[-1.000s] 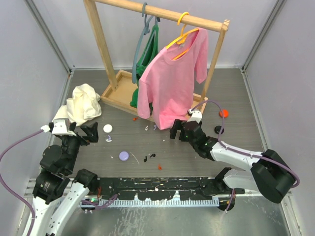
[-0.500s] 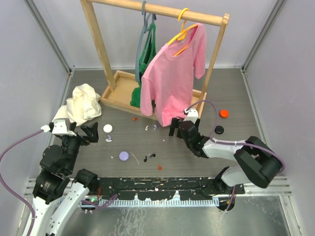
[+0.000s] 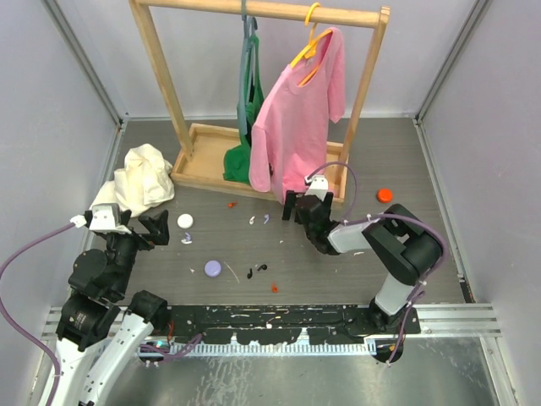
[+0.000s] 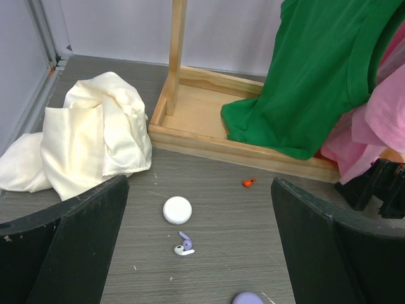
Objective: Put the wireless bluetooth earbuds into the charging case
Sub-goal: Move the distractor to the center of the board.
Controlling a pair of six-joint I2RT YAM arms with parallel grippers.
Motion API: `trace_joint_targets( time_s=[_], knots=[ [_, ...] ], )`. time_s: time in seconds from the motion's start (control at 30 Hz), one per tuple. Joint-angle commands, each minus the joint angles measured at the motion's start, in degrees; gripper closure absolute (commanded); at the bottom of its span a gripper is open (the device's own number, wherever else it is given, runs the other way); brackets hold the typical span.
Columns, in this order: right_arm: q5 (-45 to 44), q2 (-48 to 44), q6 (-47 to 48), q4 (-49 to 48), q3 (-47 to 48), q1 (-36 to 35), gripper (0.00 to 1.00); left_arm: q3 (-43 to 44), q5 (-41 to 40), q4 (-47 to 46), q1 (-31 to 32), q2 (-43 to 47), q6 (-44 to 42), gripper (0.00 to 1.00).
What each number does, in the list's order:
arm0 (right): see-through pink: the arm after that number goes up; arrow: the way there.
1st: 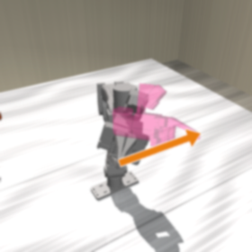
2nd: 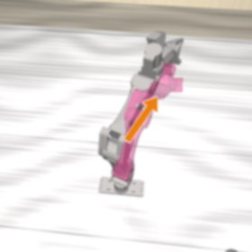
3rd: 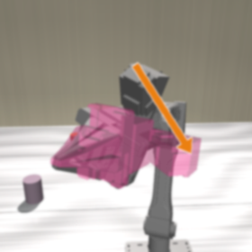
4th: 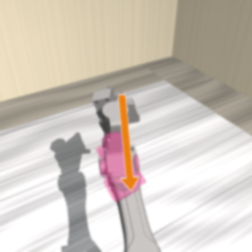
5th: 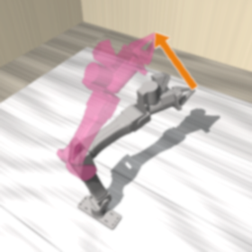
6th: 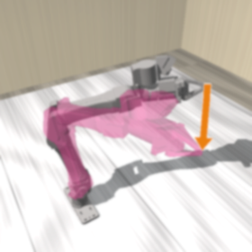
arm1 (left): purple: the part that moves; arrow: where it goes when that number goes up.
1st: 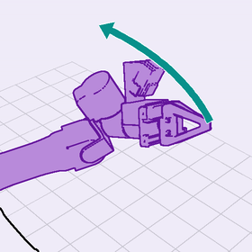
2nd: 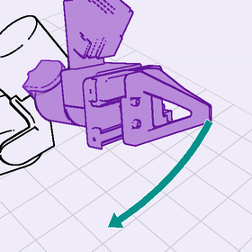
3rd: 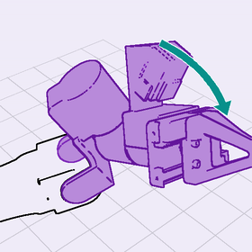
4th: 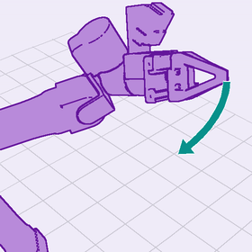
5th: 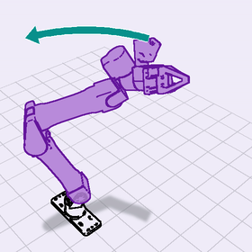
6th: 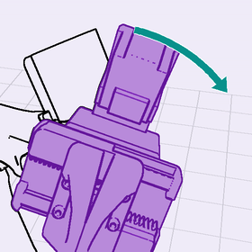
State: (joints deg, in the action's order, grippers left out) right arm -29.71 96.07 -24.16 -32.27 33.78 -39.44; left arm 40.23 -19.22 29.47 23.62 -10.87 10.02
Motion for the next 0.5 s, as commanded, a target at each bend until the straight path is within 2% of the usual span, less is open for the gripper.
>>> trace_joint_targets(
  time_s=[0.0, 0.27, 0.47],
  knots=[
    [-1.96, 3.26, 1.05, -10.15, 4.44, 2.23, 0.00, 0.03, 0.68, -3.07, -0.06, -0.25, -0.30, 0.02],
    [-2.08, 11.04, 0.68, -12.70, 11.64, 4.21, 0.00, -0.06, 0.73, -3.24, -0.06, -0.54, -0.41, 0.02],
    [-2.10, 15.77, -0.44, -10.02, 19.47, 5.30, 0.00, -0.15, 0.61, -3.36, -0.06, -0.78, -0.44, 0.02]
  ],
)
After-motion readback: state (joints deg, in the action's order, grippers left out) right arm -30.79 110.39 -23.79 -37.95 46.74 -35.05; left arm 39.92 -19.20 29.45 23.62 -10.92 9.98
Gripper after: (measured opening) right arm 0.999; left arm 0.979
